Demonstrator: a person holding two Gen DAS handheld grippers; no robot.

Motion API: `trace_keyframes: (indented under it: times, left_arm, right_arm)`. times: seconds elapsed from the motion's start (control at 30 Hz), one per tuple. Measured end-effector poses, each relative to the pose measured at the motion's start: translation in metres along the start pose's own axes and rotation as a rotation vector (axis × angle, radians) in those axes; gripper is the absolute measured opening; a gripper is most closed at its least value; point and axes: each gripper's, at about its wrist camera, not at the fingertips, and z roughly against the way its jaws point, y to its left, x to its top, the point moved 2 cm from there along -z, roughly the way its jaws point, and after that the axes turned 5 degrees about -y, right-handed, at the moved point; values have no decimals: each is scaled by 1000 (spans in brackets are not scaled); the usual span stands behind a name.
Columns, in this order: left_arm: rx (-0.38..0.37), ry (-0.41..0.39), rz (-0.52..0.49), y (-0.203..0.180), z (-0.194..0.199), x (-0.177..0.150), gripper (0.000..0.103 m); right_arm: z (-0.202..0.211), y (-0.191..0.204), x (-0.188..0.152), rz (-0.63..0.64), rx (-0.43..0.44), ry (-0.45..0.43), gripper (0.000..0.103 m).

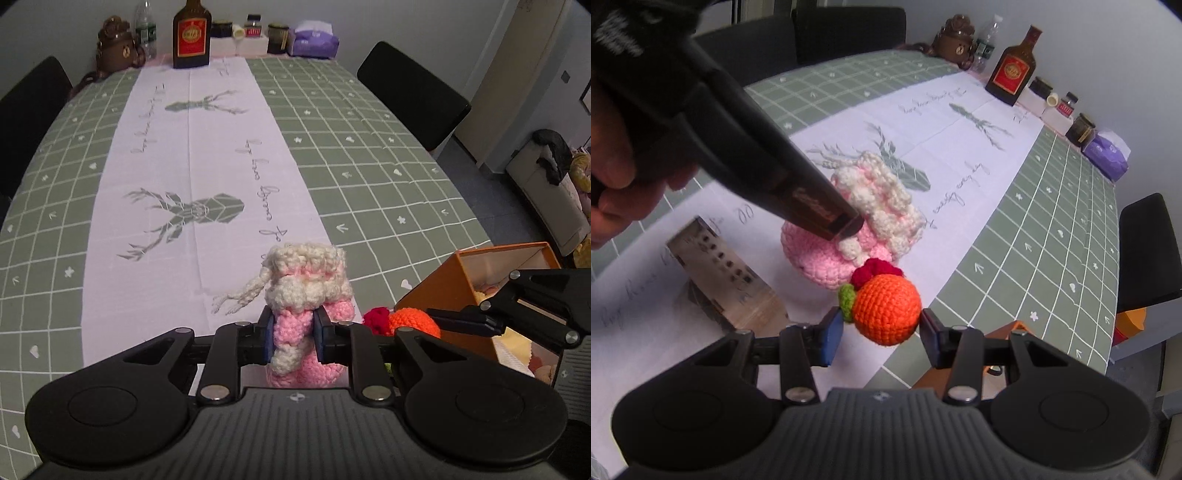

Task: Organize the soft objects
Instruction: 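Carry the crocheted pouch and orange ball with both tools over the orange box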

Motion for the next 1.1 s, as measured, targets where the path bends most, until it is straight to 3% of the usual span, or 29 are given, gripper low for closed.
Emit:
trace_keyframes:
  times: [0.23,0.5,0.8,0.9,1.1]
  left_arm:
    - [5,-145,-138,-33,76,-12,23]
    - [-16,-207,-294,-94,122,-30,23]
    - [-66,-190,-396,-167,99,-30,23]
    - [-82,-156,-418,-185,81,-31,23]
    - [-46,-100,-451,-208,38,-28,23]
  right_arm:
    - [55,10,-2,17,-30,-62,45]
    - [108,0,-28,40,-123,-54,45]
    - [135,-37,-69,-10,-221,-18,45]
    - [128,-54,-80,-25,-241,21,45]
    - [104,-86,-103,-17,-273,84,45]
